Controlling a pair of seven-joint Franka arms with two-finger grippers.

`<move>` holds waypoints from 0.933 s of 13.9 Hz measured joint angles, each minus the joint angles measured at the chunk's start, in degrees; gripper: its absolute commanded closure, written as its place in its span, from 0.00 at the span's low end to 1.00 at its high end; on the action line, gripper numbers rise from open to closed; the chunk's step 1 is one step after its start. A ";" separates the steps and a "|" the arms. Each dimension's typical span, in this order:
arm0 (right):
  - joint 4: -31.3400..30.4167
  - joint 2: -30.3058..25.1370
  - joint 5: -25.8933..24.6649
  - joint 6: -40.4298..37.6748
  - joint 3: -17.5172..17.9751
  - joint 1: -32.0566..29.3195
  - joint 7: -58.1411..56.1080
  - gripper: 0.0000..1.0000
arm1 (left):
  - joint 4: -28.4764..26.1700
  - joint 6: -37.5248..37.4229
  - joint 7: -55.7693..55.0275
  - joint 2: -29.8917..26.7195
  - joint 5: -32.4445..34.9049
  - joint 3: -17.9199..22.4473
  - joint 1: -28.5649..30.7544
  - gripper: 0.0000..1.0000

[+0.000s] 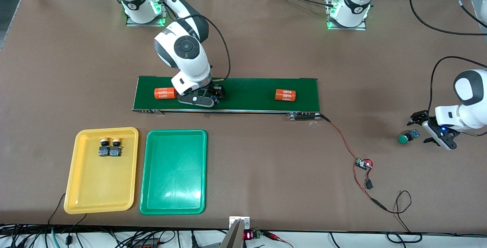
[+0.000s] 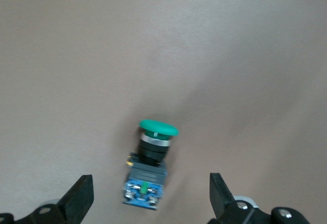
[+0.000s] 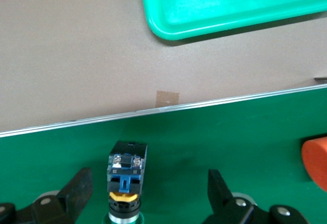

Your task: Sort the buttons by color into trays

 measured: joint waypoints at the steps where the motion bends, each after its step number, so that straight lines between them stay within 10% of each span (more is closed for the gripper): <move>1: 0.00 0.32 0.00 0.00 0.00 0.02 0.05 0.00 | 0.72 0.00 0.35 0.68 0.00 0.28 -0.33 0.00; 3: 0.01 1.31 0.00 0.00 0.00 0.04 0.12 0.10 | 1.19 -0.01 0.57 1.39 0.00 0.67 -0.61 0.00; 9: 0.46 3.09 -0.36 0.02 -0.05 0.03 -1.46 0.90 | 1.31 0.29 4.47 2.79 0.00 1.14 -0.62 0.00; 13: 3.90 3.00 -0.42 -1.85 -0.49 -1.38 -2.61 0.93 | 1.35 0.75 8.11 4.51 0.00 1.15 -0.66 0.00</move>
